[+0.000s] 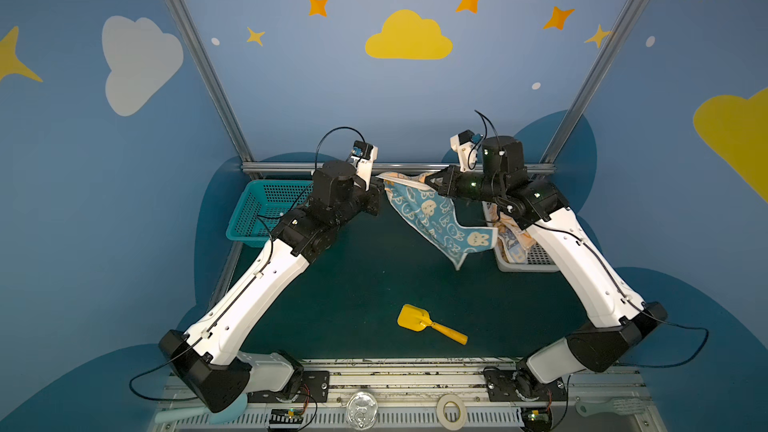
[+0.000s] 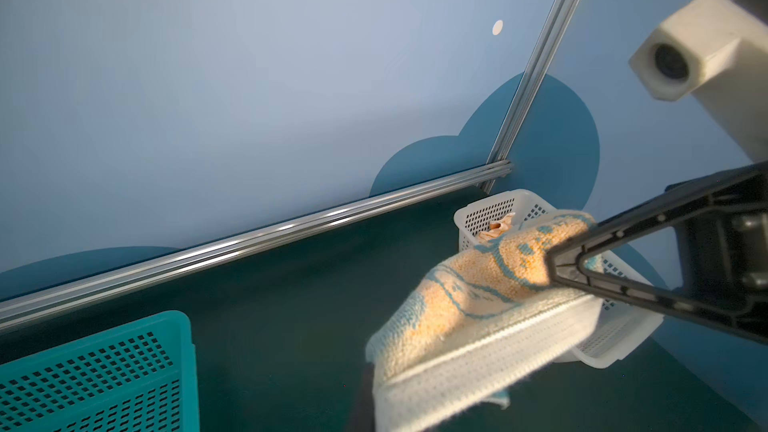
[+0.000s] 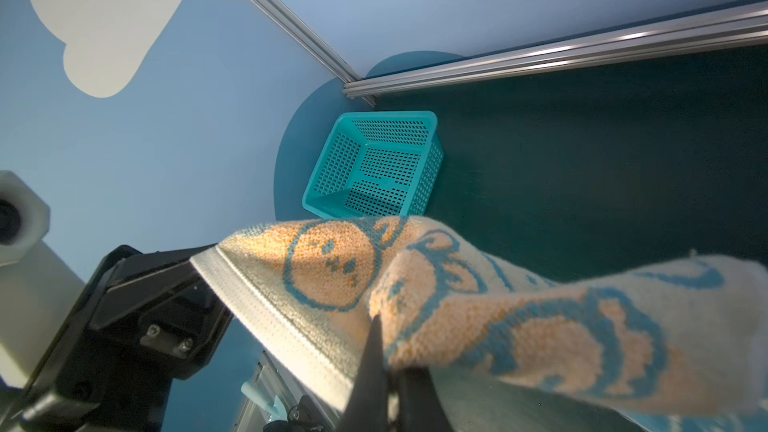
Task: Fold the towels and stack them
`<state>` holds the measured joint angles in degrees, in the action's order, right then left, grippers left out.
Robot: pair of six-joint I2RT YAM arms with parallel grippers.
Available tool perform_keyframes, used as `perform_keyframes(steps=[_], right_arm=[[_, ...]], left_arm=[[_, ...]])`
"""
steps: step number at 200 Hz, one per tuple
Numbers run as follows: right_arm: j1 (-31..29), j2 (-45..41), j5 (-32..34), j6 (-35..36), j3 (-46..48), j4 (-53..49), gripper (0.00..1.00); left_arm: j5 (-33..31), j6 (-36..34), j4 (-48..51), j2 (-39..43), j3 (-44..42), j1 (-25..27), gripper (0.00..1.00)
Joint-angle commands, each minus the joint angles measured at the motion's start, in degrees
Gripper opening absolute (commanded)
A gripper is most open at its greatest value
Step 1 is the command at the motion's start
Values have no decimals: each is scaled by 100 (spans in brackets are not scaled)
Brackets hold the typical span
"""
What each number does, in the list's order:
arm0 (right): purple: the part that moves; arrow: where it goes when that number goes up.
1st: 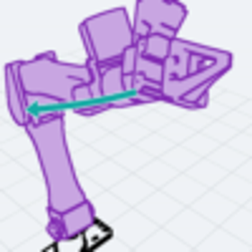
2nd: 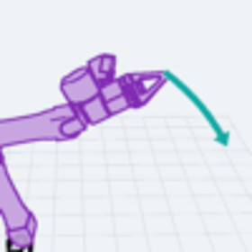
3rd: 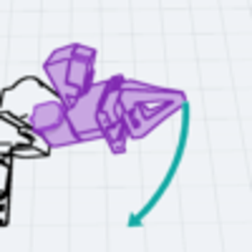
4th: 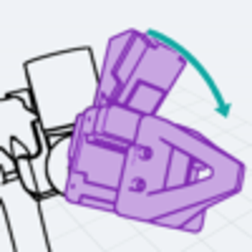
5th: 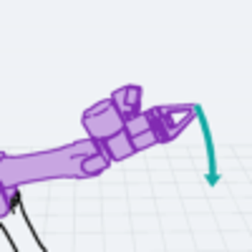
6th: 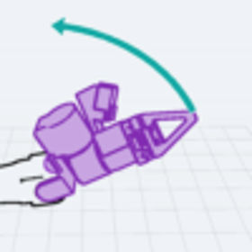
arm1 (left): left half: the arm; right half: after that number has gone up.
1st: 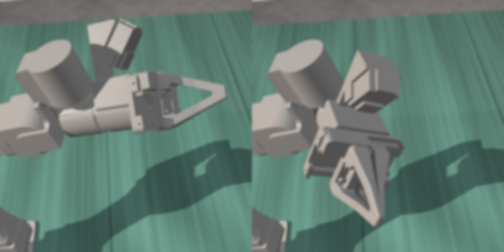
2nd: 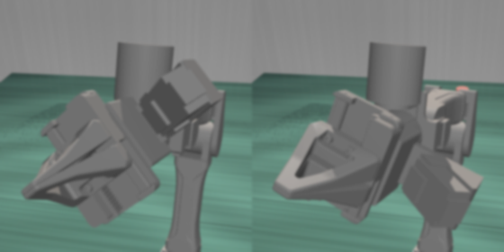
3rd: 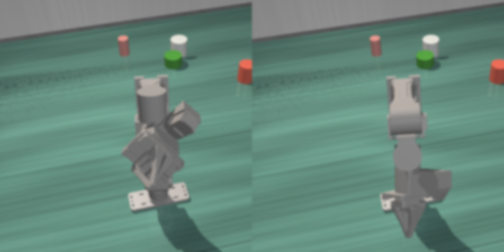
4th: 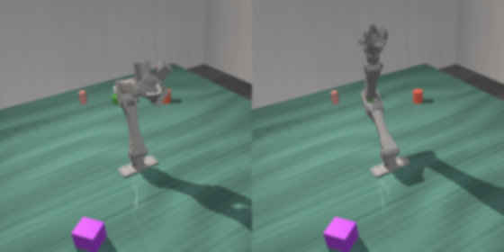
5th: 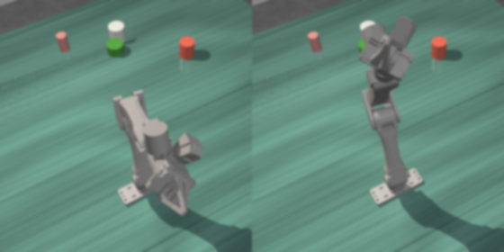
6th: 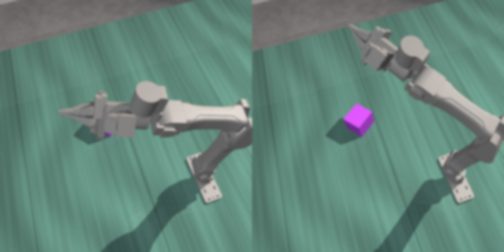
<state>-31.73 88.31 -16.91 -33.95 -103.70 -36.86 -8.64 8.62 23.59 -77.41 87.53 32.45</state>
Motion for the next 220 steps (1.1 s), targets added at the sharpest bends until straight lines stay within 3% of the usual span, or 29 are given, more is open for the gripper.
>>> perform_keyframes(steps=[1, 19, 79, 130, 156, 190, 220], right_arm=[[134, 189, 467, 49, 279, -246, 0], [243, 472, 447, 73, 358, -174, 0], [634, 1412, 311, 327, 278, -228, 0], [730, 1333, 136, 520, 394, -184, 0], [990, 1757, -77, 513, 256, -131, 0], [1302, 2666, -345, 606, -182, -256, 7], [1559, 3593, -416, 692, -1020, -829, 25]], left_arm=[[-733, -1, 117, -84, 4, -305, 3], [-428, 223, 108, -295, -113, -465, 3], [-694, 491, 310, -902, -302, -717, 3], [-637, 757, 77, -661, -674, -750, 3], [-595, 834, 72, -1098, -597, -775, 3], [-497, 859, 111, -2114, -212, -819, 3], [-550, 944, 538, -3119, 616, -856, 3]])
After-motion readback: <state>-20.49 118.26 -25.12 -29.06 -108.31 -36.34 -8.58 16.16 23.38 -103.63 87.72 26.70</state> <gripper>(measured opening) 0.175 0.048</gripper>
